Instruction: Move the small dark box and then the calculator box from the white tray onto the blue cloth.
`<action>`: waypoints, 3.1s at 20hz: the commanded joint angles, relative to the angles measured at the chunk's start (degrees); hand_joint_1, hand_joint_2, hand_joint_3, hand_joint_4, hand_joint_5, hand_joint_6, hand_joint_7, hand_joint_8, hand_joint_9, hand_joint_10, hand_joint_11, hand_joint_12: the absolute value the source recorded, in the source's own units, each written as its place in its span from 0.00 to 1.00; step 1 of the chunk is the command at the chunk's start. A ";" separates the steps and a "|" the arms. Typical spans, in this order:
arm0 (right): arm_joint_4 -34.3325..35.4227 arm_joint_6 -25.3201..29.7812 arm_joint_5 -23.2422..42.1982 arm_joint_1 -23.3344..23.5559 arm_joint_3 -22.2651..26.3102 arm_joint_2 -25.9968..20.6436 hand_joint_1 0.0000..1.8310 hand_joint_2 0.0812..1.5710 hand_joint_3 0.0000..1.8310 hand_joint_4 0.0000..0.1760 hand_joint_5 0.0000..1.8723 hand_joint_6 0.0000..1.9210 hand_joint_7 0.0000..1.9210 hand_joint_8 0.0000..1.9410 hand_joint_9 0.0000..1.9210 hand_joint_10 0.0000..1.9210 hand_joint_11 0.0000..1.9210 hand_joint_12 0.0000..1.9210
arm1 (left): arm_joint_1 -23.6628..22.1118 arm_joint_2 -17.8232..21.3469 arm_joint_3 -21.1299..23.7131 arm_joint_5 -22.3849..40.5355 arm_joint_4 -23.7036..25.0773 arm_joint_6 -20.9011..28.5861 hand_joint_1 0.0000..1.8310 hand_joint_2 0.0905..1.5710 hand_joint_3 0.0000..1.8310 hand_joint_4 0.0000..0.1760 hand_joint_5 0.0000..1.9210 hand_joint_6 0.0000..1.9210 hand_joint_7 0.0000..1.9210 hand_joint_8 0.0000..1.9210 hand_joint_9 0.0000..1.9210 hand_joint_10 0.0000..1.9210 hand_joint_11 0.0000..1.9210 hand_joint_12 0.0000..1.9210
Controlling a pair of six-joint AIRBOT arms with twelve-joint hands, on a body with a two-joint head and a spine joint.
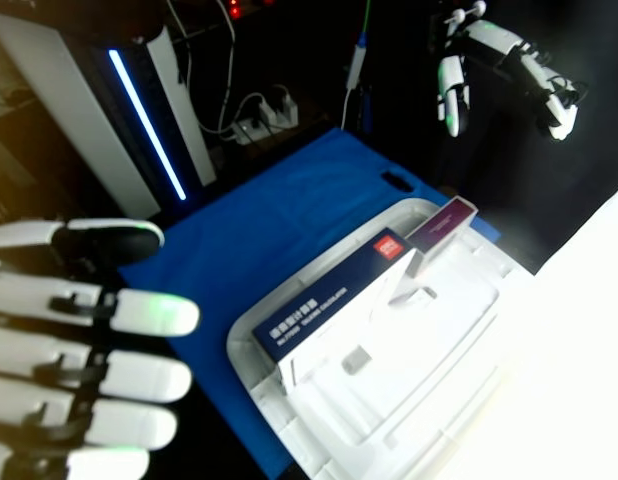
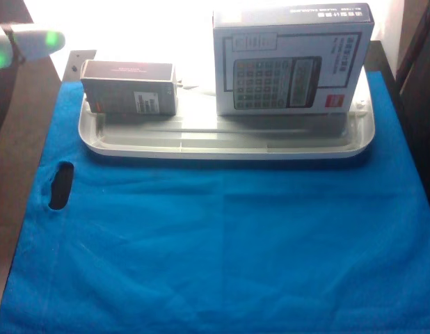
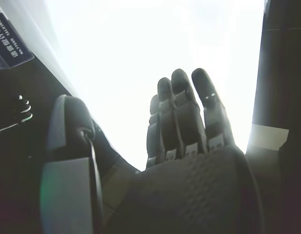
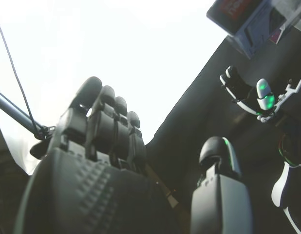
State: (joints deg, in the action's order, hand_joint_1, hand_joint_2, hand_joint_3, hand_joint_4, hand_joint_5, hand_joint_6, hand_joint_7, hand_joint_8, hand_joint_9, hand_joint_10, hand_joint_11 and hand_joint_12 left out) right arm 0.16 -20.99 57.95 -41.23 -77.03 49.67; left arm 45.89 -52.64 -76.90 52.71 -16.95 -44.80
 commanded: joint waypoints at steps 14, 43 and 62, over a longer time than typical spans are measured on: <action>1.93 0.72 6.37 1.14 -0.47 0.52 0.25 0.56 0.00 0.00 0.11 0.00 0.10 0.00 0.10 0.00 0.00 0.27 | -13.36 -8.13 -12.66 -20.35 24.03 13.05 0.46 0.56 0.00 0.08 0.16 0.00 0.20 0.00 0.21 0.00 0.01 0.39; 1.46 1.66 6.39 1.14 -0.52 1.71 0.18 0.53 0.00 0.00 0.10 0.00 0.14 0.00 0.11 0.00 0.01 0.26 | -13.78 -15.25 -17.66 -25.06 27.02 13.20 0.65 0.63 0.00 0.00 0.63 0.30 0.52 1.00 0.60 1.00 0.63 1.00; 1.55 2.06 6.38 1.10 -1.12 3.16 0.19 0.57 0.00 0.00 0.10 0.01 0.15 0.00 0.11 0.00 0.05 0.20 | -15.08 7.16 6.41 -5.48 44.65 20.65 0.59 0.66 0.00 0.44 0.57 0.41 0.36 0.58 0.22 0.90 0.18 1.00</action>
State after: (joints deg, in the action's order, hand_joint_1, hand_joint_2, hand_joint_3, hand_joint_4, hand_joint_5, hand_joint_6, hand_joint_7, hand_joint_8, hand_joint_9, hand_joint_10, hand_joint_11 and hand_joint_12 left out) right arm -0.14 -19.35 57.60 -41.23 -77.87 53.01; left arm 31.57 -45.39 -70.00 41.36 30.46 -24.34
